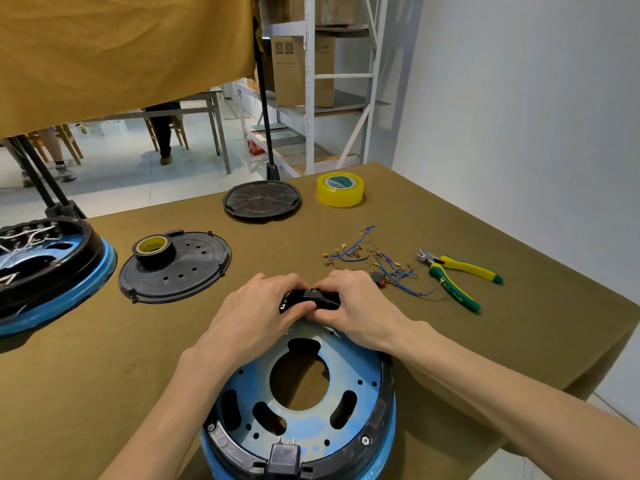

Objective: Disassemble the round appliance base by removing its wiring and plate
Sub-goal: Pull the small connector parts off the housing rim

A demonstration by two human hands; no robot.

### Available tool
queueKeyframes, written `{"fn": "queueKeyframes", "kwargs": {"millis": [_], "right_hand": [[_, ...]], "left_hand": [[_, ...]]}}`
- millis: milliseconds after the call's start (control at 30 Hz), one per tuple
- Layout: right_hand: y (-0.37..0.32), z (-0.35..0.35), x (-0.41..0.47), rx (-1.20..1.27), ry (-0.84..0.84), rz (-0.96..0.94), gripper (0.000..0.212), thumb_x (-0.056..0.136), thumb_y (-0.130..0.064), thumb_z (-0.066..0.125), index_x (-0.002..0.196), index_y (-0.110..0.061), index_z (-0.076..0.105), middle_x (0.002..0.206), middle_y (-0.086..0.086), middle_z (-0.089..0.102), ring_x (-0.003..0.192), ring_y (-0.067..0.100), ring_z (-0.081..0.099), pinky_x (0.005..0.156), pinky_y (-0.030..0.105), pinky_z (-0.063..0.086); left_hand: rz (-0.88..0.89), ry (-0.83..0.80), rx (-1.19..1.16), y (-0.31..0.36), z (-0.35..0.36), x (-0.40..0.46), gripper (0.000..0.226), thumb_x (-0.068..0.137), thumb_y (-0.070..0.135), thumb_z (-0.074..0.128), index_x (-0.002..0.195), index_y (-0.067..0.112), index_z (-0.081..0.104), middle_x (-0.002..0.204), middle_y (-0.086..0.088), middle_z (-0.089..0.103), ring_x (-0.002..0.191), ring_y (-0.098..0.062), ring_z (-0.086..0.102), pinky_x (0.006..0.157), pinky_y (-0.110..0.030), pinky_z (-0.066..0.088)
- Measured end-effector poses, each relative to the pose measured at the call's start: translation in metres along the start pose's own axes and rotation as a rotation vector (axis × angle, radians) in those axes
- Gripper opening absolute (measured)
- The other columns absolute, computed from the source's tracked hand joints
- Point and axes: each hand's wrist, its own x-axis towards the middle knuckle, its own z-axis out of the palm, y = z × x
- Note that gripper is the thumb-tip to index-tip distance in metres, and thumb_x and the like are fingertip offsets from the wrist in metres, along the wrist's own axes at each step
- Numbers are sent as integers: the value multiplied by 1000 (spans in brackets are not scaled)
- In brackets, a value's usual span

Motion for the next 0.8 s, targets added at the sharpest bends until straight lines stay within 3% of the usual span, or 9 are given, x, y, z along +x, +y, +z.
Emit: {"fn": "queueKeyframes", "kwargs": {"millis": [233,333,467,533,600,700,800], "right_hand": [[1,0,2,-44,-6,-23,27,88,-35,74,100,-11,75,90,5,64,83,20,56,77,43,47],[2,-4,0,39,-62,62,37,83,-41,79,110,-16,70,99,-1,65,90,13,59,78,34,51],[11,-12,-9,22,-77,120,28,89,-39,72,111,-21,72,92,-10,67,83,8,62,70,25,51],[17,-20,-14,64,-51,196,28,92,-48,67,107,-25,74,87,-13,69,80,3,63,63,20,47],[23,-26,-18,101,-36,241,29,94,-50,63,107,-26,74,86,-13,69,76,3,64,63,19,43],[27,-25,-29,182,-71,202,24,98,-43,61,109,-27,75,90,-11,71,67,4,65,64,16,45],[28,-21,-35,183,-90,136,24,99,-42,61,110,-26,75,99,-10,73,87,5,66,73,19,47]], "left_hand": [[50,-9,3,1,-3,-1,29,98,62,46,118,45,57,102,25,61,92,-8,48,71,-28,42],[77,-18,37,0,-2,0,38,96,65,44,126,47,58,111,22,57,98,-9,48,83,-32,45],[52,-112,-82,5,-16,12,54,83,73,51,128,46,61,117,20,49,110,-7,43,96,-32,43],[97,-131,65,14,-25,21,62,80,75,53,132,42,60,123,16,50,113,-10,42,96,-30,39],[163,-104,225,25,-30,20,57,85,72,57,132,41,59,123,14,50,112,-11,41,94,-29,36],[88,13,154,43,-27,-5,31,90,65,61,109,40,60,108,18,52,99,-9,44,82,-27,37],[-120,-72,-102,62,-11,-32,31,90,66,57,90,35,59,90,16,59,82,-2,54,70,-26,44]]}}
